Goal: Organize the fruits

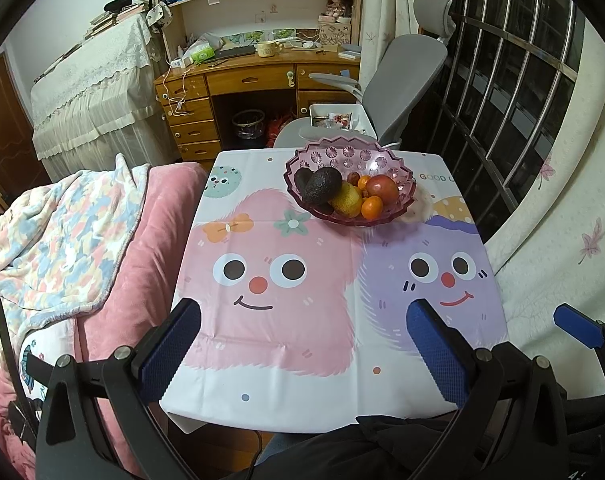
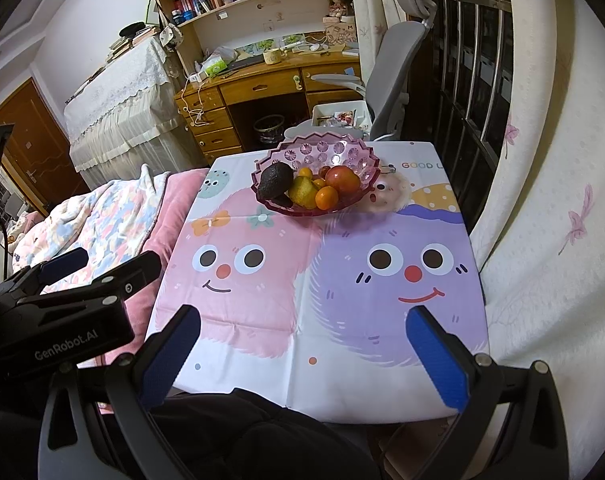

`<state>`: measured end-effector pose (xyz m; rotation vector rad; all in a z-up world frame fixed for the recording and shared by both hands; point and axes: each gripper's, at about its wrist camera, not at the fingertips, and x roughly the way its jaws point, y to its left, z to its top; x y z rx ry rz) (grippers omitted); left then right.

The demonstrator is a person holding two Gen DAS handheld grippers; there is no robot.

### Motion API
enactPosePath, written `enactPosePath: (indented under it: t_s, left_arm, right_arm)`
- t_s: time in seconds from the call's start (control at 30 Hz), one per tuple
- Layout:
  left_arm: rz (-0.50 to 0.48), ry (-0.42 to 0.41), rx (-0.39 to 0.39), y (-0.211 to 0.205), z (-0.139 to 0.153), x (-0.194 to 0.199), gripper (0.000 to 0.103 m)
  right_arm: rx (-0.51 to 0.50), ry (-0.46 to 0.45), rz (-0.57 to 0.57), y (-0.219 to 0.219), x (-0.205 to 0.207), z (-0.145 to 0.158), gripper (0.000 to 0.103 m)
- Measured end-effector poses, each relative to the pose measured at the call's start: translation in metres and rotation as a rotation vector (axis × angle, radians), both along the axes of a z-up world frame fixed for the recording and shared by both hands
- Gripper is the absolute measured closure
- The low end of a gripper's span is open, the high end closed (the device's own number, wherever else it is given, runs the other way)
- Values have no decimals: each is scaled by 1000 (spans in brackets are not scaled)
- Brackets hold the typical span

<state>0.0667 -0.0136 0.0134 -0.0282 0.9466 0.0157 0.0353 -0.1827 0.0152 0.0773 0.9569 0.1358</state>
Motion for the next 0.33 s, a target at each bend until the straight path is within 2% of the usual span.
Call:
enactPosePath:
  t_s: [0.33]
  left_arm:
    - [-1, 0, 1, 0, 0, 1, 1]
  right_arm:
    - [1, 2, -1, -1, 1, 0, 0]
